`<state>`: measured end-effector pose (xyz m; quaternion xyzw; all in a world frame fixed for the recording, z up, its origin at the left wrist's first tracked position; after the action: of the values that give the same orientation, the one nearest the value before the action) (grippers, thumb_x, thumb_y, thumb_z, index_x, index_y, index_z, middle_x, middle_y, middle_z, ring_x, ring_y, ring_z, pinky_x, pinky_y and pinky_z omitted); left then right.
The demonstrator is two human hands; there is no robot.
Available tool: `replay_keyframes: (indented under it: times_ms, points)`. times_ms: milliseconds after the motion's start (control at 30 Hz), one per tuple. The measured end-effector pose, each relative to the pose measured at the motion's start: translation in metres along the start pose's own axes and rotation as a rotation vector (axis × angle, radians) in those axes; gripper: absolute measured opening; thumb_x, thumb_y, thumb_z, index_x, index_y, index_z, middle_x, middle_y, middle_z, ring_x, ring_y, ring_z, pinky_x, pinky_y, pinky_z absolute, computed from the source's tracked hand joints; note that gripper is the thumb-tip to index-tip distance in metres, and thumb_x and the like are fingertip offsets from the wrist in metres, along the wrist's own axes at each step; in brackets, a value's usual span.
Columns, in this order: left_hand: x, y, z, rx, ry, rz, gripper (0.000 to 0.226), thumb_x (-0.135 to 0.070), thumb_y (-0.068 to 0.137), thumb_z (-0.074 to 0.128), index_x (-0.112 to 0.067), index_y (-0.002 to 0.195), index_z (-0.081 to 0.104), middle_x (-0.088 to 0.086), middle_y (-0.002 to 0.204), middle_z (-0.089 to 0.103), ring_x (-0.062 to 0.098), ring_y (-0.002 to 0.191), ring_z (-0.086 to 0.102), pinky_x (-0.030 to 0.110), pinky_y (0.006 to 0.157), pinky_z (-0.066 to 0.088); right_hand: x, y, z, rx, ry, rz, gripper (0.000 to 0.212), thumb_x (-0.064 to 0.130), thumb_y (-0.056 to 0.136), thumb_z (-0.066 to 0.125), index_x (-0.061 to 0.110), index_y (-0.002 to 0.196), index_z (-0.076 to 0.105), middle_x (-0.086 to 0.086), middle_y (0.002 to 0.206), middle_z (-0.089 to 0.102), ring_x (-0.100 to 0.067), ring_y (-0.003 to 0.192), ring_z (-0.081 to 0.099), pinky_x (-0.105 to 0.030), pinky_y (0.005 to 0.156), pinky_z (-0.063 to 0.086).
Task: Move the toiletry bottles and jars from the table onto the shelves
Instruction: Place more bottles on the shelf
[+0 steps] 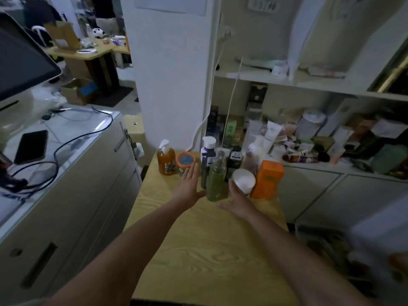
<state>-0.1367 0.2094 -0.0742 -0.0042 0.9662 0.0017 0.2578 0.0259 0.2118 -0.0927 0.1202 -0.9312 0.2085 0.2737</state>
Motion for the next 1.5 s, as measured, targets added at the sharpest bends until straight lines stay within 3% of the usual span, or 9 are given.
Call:
replay_keyframes:
  times_ms: [233, 600, 867, 967, 1067, 1167, 1300, 1400, 1500]
  points:
    - [0.001, 0.062, 0.005, 0.031, -0.207, 0.101, 0.091, -0.025, 0.077, 0.075, -0.023, 0.15, 0.021, 0.007, 0.138, 0.05, 0.023, 0.124, 0.049, 0.042, 0.098, 0.046, 0.005, 0.061, -0.005, -0.044, 0.214, 0.101, 0.108, 0.03, 0.078, 0.073, 0.017, 0.15, -0.006, -0.009, 0.145, 0.039, -0.028, 0.127, 0.045, -0.038, 0.1, 0.041]
    - [-0.017, 0.095, 0.027, 0.071, -0.384, 0.091, 0.085, -0.018, 0.067, 0.083, -0.012, 0.14, 0.04, 0.008, 0.14, 0.048, 0.023, 0.128, 0.045, 0.029, 0.103, 0.037, -0.01, 0.102, -0.009, -0.186, 0.292, 0.196, 0.051, 0.02, 0.085, 0.065, 0.017, 0.132, 0.045, -0.009, 0.13, 0.056, -0.029, 0.117, 0.052, -0.034, 0.095, 0.041]
    - [-0.018, 0.094, 0.024, 0.041, -0.472, 0.069, 0.076, -0.012, 0.062, 0.084, -0.009, 0.131, 0.051, 0.01, 0.13, 0.054, 0.025, 0.12, 0.049, 0.035, 0.1, 0.042, -0.025, 0.101, -0.003, -0.178, 0.419, 0.306, 0.063, 0.018, 0.078, 0.073, 0.016, 0.134, 0.043, -0.009, 0.128, 0.057, -0.029, 0.115, 0.053, -0.032, 0.088, 0.044]
    - [-0.02, 0.091, 0.024, 0.053, -0.487, 0.057, 0.075, -0.014, 0.061, 0.084, -0.01, 0.129, 0.053, 0.01, 0.125, 0.058, 0.024, 0.115, 0.053, 0.04, 0.096, 0.047, -0.028, 0.096, -0.002, -0.166, 0.459, 0.327, 0.058, 0.019, 0.079, 0.073, 0.015, 0.131, 0.048, -0.008, 0.124, 0.059, -0.028, 0.114, 0.054, -0.033, 0.091, 0.044]
    - [-0.022, 0.087, 0.02, 0.081, -0.571, 0.011, 0.068, -0.01, 0.061, 0.085, -0.011, 0.124, 0.057, 0.006, 0.117, 0.063, 0.018, 0.107, 0.057, 0.031, 0.092, 0.049, -0.026, 0.086, -0.001, -0.122, 0.505, 0.324, 0.047, 0.015, 0.081, 0.07, 0.013, 0.124, 0.052, -0.004, 0.116, 0.059, -0.025, 0.113, 0.054, -0.031, 0.091, 0.043]
    - [-0.027, 0.084, 0.009, 0.136, -0.675, -0.002, 0.058, -0.006, 0.064, 0.083, -0.005, 0.118, 0.061, 0.005, 0.11, 0.066, 0.016, 0.102, 0.06, 0.02, 0.083, 0.047, -0.027, 0.072, 0.008, -0.033, 0.579, 0.339, 0.055, 0.002, 0.082, 0.066, 0.01, 0.132, 0.043, -0.002, 0.125, 0.051, -0.023, 0.121, 0.048, -0.025, 0.09, 0.041]
    - [-0.043, 0.078, -0.009, 0.223, -0.813, 0.013, 0.044, -0.003, 0.069, 0.08, -0.01, 0.11, 0.065, 0.0, 0.102, 0.07, 0.014, 0.099, 0.064, 0.027, 0.088, 0.05, -0.034, 0.049, 0.014, -0.096, 0.612, 0.353, 0.04, 0.009, 0.095, 0.049, 0.002, 0.133, 0.042, -0.016, 0.137, 0.046, -0.032, 0.128, 0.042, -0.037, 0.091, 0.044]
    - [-0.064, 0.069, -0.015, 0.281, -0.874, 0.037, 0.05, 0.001, 0.072, 0.076, -0.011, 0.118, 0.061, -0.001, 0.106, 0.068, 0.013, 0.102, 0.062, 0.027, 0.09, 0.048, -0.038, 0.032, 0.014, -0.101, 0.819, 0.342, 0.045, -0.006, 0.085, 0.058, 0.005, 0.128, 0.045, -0.017, 0.137, 0.045, -0.036, 0.126, 0.043, -0.036, 0.077, 0.052]
    - [-0.083, 0.062, -0.008, 0.356, -0.865, 0.078, 0.061, -0.003, 0.075, 0.075, -0.014, 0.13, 0.049, -0.001, 0.116, 0.063, 0.012, 0.106, 0.059, 0.019, 0.082, 0.047, -0.051, 0.009, 0.012, -0.121, 0.915, 0.415, 0.059, -0.008, 0.078, 0.068, 0.007, 0.13, 0.046, -0.008, 0.131, 0.05, -0.028, 0.114, 0.049, -0.034, 0.083, 0.054]
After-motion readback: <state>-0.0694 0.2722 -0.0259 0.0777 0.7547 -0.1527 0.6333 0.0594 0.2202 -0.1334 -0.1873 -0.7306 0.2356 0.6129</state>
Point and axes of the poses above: each hand's wrist, its own y-axis towards the middle knuckle, its own z-axis out of the palm, x = y × z, the point moved 8 cm from there along y, towards the middle knuckle
